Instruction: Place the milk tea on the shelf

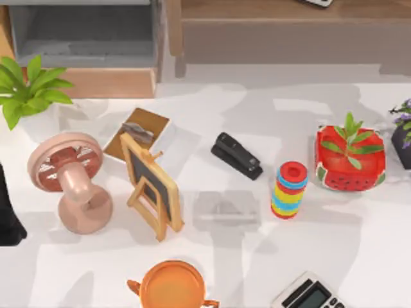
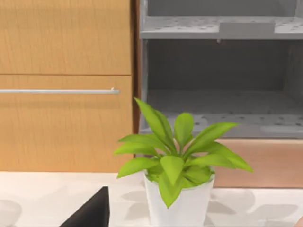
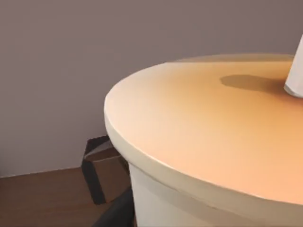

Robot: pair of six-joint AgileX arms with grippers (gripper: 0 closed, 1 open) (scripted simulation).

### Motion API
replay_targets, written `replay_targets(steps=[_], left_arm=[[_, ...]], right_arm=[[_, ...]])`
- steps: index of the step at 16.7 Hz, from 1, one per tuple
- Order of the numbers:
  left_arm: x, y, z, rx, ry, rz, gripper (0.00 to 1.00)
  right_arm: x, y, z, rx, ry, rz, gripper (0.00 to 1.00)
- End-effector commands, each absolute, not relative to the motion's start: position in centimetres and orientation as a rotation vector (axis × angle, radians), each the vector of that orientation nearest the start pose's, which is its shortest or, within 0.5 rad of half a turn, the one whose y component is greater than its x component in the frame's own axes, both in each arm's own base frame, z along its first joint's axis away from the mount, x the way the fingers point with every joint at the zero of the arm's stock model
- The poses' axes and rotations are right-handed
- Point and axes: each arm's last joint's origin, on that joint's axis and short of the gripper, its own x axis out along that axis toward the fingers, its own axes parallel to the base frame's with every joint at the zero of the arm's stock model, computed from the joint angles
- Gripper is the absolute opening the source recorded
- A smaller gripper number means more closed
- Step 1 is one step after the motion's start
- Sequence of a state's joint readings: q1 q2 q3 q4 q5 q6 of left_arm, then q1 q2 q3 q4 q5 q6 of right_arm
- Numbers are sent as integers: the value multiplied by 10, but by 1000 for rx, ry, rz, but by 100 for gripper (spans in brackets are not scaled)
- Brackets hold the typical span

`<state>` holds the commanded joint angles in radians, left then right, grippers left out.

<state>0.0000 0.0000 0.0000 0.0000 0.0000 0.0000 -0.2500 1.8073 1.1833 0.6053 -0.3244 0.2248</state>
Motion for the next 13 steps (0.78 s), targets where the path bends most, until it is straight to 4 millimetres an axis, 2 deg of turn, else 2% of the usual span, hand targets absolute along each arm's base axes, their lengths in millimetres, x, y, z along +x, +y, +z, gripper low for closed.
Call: replay_targets(steps=[10,13], left_arm=[[106,-1,160,0,0,0,100],[106,-1,160,0,0,0,100]], right_arm=[[450,-100,250,45,11,11,0],[457,-100,254,-7,-2,-10,0]])
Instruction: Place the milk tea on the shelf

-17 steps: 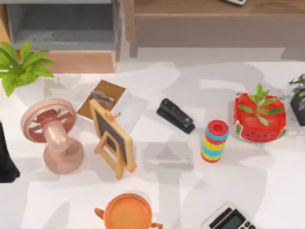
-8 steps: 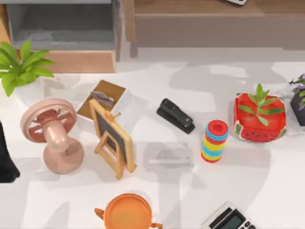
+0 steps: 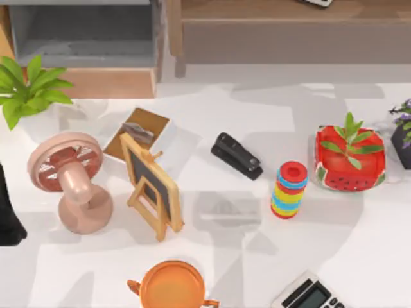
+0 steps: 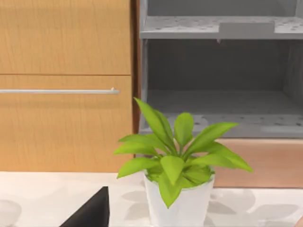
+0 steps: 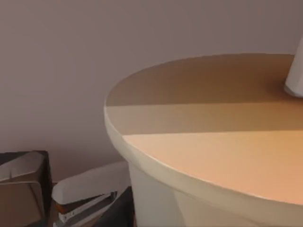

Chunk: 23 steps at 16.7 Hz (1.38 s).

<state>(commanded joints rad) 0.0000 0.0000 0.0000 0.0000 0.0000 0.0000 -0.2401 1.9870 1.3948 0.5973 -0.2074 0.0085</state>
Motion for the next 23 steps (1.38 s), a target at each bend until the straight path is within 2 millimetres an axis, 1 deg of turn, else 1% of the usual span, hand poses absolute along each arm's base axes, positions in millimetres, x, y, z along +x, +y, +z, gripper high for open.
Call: replay_targets(steps=[6,19,20,23], left_arm=[[106,-1,160,0,0,0,100],[106,-1,160,0,0,0,100],[106,-1,160,0,0,0,100],[106,-1,160,0,0,0,100]], right_arm=[[457,-100,254,-7,-2,-10,0],[457,-100,254,-7,-2,-10,98],[457,-100,254,-7,-2,-10,100],[457,-100,254,-7,-2,-10,100]])
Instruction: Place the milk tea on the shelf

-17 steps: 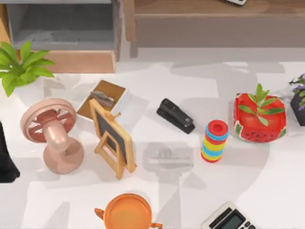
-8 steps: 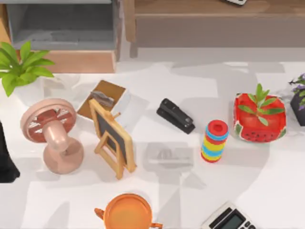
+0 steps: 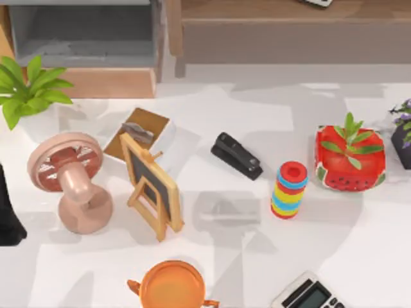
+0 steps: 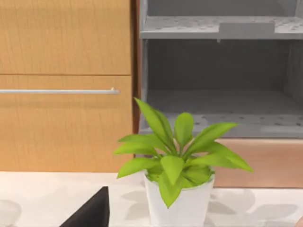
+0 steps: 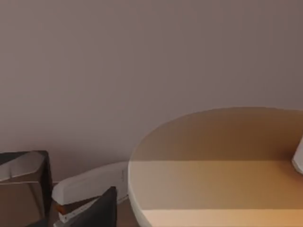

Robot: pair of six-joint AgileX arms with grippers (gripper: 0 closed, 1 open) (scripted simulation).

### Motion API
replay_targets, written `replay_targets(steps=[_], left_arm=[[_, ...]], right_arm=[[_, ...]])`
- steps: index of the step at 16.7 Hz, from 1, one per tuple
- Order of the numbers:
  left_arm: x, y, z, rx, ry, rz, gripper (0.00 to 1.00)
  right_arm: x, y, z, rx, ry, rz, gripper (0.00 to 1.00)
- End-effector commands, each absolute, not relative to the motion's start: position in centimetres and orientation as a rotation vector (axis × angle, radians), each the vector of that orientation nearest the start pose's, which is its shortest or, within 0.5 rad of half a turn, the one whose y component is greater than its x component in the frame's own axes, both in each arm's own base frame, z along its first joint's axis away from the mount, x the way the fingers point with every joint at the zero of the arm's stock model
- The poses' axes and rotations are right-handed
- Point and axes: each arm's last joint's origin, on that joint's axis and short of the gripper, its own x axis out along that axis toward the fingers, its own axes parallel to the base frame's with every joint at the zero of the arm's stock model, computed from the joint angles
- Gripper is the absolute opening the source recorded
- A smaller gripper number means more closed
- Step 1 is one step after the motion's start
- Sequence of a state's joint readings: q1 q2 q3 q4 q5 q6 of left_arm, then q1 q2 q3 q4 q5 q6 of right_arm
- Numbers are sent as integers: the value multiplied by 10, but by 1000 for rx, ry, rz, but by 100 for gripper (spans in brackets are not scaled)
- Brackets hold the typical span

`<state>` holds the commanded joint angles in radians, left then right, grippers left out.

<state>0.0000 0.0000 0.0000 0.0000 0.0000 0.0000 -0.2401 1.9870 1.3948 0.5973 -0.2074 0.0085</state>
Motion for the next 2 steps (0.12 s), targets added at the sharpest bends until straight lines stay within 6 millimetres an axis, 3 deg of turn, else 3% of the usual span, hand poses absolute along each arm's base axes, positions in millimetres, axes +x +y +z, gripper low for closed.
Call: replay_targets(steps=[2], left_arm=[[106,-1,160,0,0,0,100]], right_arm=[[457,-100,254,-7,-2,-10,100]])
